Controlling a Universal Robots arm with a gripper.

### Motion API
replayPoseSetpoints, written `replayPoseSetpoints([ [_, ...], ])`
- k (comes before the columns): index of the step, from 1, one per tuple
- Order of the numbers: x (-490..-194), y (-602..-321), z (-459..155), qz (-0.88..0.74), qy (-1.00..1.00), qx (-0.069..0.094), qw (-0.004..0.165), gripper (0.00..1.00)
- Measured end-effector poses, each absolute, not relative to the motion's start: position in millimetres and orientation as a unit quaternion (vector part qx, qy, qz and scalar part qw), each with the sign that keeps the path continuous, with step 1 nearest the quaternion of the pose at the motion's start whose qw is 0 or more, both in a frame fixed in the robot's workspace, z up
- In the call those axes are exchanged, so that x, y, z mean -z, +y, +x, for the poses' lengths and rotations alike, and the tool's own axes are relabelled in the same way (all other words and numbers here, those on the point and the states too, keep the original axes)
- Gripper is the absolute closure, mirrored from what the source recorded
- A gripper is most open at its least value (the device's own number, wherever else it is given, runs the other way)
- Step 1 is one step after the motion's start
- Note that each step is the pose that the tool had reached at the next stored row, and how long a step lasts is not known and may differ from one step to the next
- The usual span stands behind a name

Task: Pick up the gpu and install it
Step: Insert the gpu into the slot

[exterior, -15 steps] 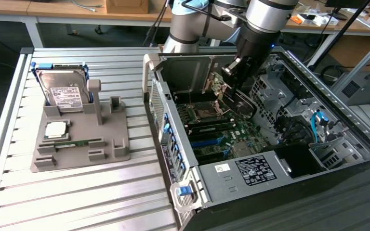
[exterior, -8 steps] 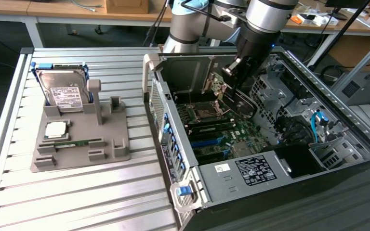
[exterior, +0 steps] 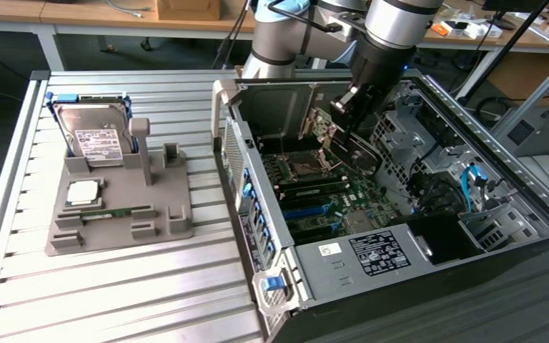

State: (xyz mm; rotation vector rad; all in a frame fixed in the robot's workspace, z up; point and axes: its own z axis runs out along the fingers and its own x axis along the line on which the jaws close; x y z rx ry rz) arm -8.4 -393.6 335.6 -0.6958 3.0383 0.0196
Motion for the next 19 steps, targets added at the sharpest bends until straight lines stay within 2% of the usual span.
replayPoseSetpoints([
  [19,-335.7,-393.6,-8.4,-0.253,0.967,-0.007,0.012,0.73],
])
